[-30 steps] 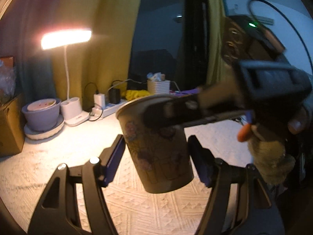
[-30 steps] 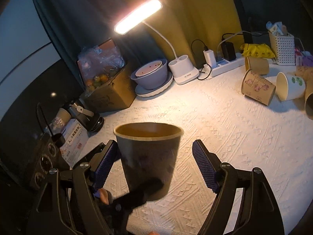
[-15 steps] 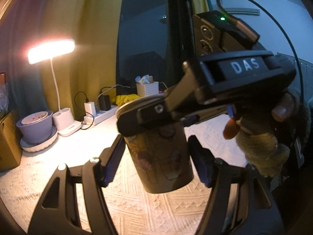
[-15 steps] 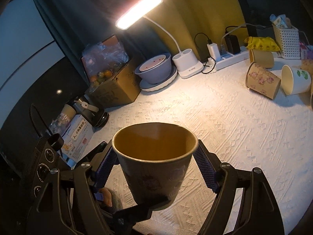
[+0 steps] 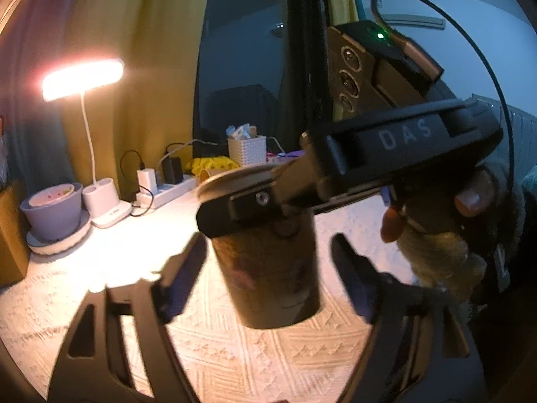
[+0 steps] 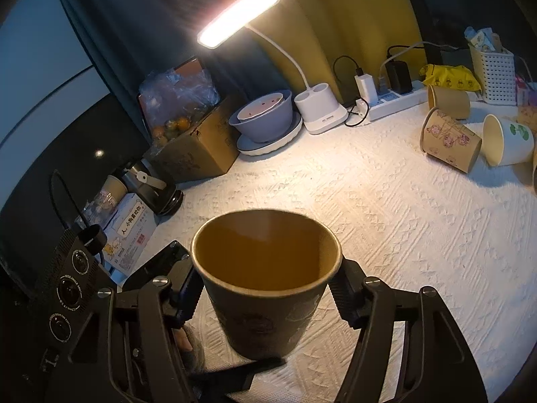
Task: Flip cup upright
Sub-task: 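Grasp the cup rim with the right gripper while the left gripper releases it, then lower the upright cup onto the table with the right gripper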
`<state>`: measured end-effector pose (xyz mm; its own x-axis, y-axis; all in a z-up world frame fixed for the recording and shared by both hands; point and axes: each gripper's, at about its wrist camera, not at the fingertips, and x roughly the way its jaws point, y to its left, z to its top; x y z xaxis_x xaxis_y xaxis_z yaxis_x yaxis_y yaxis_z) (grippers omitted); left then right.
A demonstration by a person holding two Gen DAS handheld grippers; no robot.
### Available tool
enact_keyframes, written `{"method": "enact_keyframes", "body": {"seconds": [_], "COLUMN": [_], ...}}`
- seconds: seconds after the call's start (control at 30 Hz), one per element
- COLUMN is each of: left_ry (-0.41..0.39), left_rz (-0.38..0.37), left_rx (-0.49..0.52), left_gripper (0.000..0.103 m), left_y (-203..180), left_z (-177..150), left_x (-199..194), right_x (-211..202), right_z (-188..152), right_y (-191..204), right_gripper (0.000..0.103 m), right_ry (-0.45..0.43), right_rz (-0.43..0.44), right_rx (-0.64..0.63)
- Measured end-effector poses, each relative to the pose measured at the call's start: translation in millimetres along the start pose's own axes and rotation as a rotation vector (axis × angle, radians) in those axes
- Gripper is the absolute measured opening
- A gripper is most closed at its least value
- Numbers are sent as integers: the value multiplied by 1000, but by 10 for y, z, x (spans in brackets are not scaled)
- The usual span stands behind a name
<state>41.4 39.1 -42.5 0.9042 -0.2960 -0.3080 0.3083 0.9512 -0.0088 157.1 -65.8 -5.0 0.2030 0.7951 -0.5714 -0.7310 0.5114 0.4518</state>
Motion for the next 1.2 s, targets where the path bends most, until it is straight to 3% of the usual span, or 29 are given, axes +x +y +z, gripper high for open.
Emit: {"method": "enact_keyframes", "body": {"seconds": [0.17,0.27,0.57,0.97,1.2], "left_ry": [42,89,137,105,89], "left_rz": [-21,-51,-39,80,130], "left_rx": [-10,-45,-91,-258,-448], "left_gripper": [86,86,86,86,86], "left_y": [-25,28,174,587,927], "left_z": [-27,-45,-110,-163,-256], "left_x": [30,72,38,-91,-109], "right_x": [-11,-30,-66,149,263], "right_z": [26,41,40,-99,-158], "right_y": [-57,-69,-132,-255,-265], "right_gripper": [69,69,69,69,69], "right_ry": [-20,-42,-118,-156,-173], "right_rz": [-25,-93,-263,-425,-488], "right_rx": [13,-6,-69,-141,-183]}}
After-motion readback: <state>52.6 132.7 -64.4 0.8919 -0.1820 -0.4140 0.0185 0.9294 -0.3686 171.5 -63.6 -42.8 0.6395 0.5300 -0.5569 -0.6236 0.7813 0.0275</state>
